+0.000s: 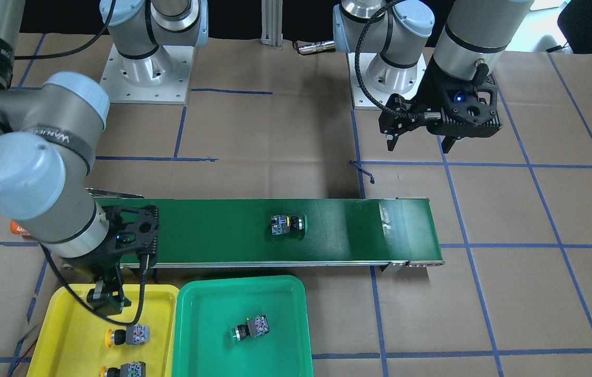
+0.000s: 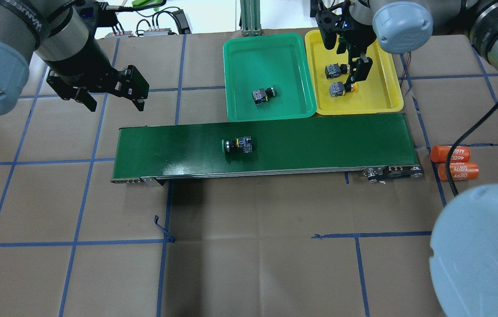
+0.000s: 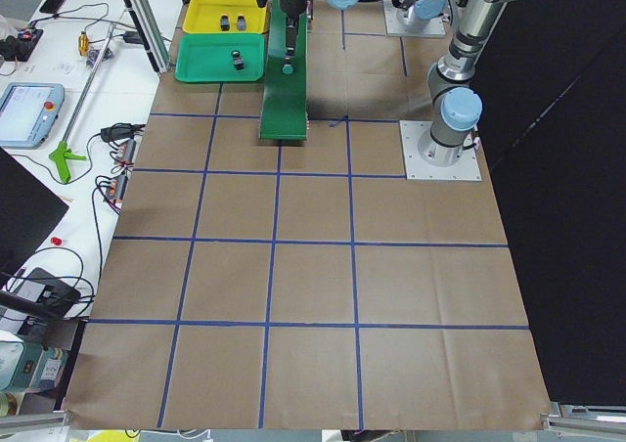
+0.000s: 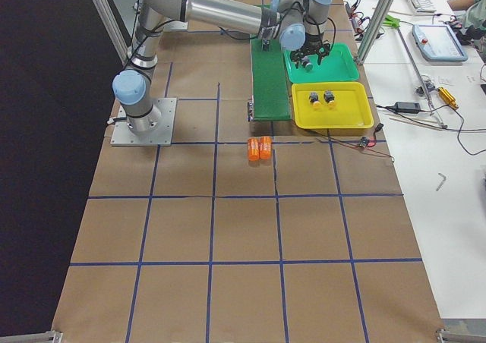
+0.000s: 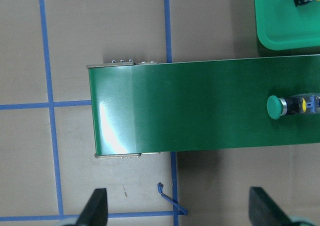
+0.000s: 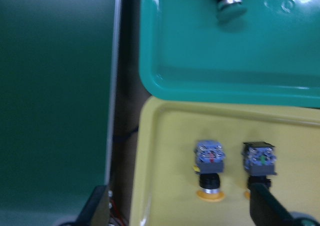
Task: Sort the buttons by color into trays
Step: 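Lower the right gripper onto the conveyor and grasp the green-capped button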
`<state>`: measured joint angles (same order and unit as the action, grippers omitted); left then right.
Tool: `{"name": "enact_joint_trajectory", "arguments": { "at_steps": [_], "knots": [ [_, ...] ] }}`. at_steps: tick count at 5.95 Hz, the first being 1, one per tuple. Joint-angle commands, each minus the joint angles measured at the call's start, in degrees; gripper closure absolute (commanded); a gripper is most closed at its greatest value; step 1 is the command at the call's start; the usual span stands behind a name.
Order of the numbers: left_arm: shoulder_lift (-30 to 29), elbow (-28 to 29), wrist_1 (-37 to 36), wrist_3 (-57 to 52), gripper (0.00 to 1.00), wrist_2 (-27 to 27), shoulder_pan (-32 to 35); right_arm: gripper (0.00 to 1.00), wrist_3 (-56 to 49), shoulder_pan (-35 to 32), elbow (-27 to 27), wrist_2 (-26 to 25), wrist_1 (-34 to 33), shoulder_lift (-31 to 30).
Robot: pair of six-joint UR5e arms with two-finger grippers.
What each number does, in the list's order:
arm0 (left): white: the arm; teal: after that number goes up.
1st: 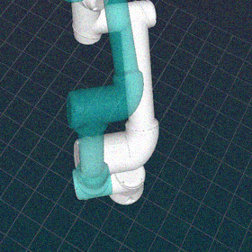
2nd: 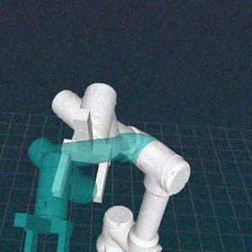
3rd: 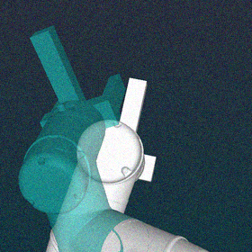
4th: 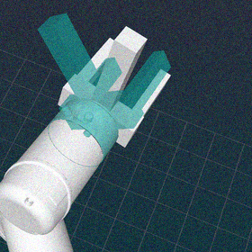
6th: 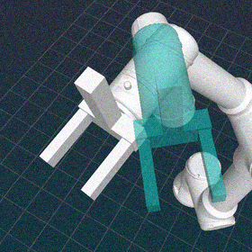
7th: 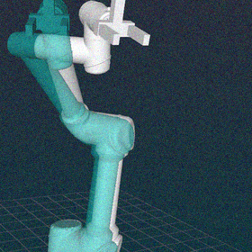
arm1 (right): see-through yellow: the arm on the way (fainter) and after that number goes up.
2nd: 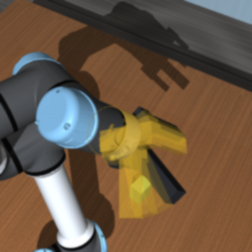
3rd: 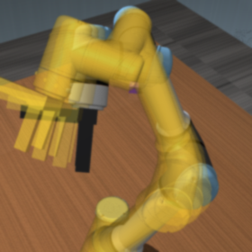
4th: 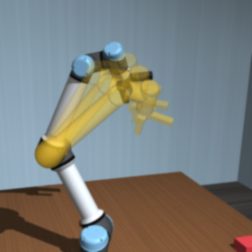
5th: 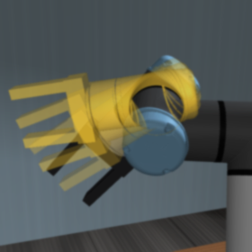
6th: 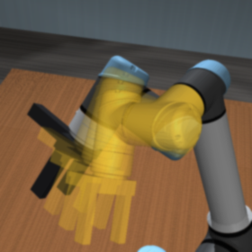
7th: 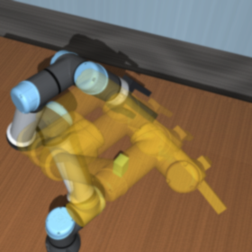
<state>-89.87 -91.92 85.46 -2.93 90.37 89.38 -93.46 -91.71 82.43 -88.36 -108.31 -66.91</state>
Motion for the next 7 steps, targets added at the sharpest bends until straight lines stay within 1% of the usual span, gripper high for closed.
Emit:
{"name": "enact_joint_trajectory", "arguments": {
  "at_steps": [1, 2, 3, 4, 5, 7],
  "knots": [
    [0.1, 0.0, 0.3, 0.0, 0.01, 0.1, 0.0, 0.0, 9.9, -3.1, 9.6, 0.3, -0.1, -8.3],
    [0.2, 0.1, 0.5, -0.1, 0.01, 0.1, -0.1, 0.0, 15.4, -7.6, 9.8, 0.3, -0.1, -8.7],
    [0.3, 0.1, 0.5, 0.0, 0.01, 0.1, -0.1, 0.0, 18.9, -11.5, 9.9, 0.3, -1.5, -7.5],
    [0.4, 0.1, 0.5, -0.1, 0.01, 0.1, -0.3, 0.0, 19.3, -13.0, 10.4, 0.4, -6.1, -5.7],
    [0.4, 0.1, 0.6, -0.1, 0.01, 0.1, -0.3, 0.0, 18.8, -14.4, 11.8, 0.4, -7.9, -4.0],
    [0.4, 0.1, 0.5, -0.1, 0.01, 0.1, -0.3, 0.0, 13.7, -13.3, 18.5, -0.2, -13.5, -3.7]
  ]
}}
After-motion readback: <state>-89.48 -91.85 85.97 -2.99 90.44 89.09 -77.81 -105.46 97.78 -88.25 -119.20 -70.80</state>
